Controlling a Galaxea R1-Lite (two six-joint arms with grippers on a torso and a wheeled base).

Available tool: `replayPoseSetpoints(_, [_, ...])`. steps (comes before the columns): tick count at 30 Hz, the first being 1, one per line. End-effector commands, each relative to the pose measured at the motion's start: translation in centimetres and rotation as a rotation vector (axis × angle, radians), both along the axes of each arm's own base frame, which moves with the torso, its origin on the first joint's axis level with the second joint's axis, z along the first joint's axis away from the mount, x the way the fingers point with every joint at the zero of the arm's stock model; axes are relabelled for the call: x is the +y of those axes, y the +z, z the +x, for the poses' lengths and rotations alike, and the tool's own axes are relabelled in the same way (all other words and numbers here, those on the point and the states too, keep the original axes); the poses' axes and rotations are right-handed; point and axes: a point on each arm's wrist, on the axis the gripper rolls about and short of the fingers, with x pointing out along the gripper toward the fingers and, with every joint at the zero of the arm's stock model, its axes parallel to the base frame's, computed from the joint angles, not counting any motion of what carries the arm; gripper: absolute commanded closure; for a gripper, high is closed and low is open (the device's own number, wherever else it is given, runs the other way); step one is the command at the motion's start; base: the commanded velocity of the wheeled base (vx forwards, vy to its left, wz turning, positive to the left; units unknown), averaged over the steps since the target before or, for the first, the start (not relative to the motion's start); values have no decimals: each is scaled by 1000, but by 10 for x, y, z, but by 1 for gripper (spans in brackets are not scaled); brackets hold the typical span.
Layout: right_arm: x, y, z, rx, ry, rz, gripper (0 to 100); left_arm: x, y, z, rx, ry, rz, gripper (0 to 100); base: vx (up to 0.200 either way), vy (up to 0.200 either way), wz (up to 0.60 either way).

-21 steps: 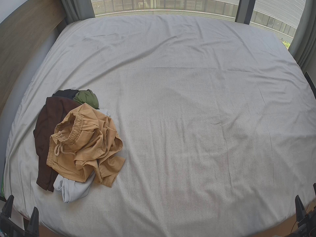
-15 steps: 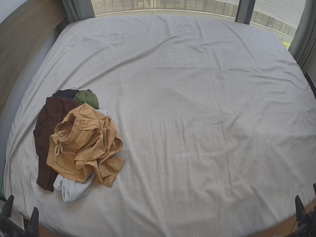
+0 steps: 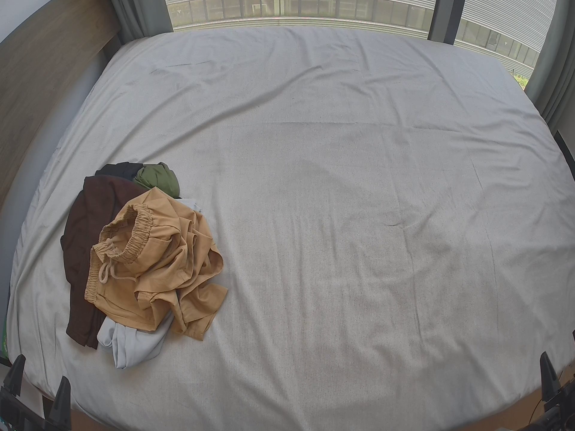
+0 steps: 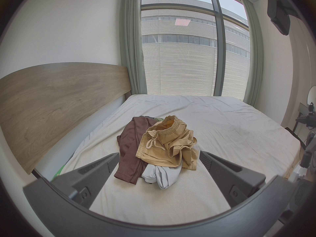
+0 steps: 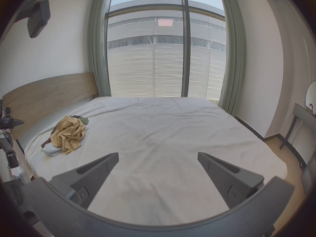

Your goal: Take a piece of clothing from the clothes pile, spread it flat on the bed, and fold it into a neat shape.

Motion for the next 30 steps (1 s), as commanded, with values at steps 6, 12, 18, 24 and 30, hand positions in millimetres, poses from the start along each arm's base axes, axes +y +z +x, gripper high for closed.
replayPoseSetpoints(6, [1, -3, 0, -22, 68, -25, 0, 0, -5, 0, 6, 1, -1, 0, 0, 0, 0])
replayPoseSetpoints(12, [2, 8, 3, -20, 125, -30, 0, 0, -5, 0, 6, 1, -1, 0, 0, 0, 0])
replayPoseSetpoints(18, [2, 62, 15, -64, 195, -23, 0, 0, -5, 0, 6, 1, -1, 0, 0, 0, 0])
replayPoseSetpoints(24, [7, 87, 48, -10, 274, -23, 0, 0, -5, 0, 6, 1, -1, 0, 0, 0, 0])
replayPoseSetpoints(30, [17, 104, 77, 91, 394, 26, 0, 0, -5, 0, 6, 1, -1, 0, 0, 0, 0])
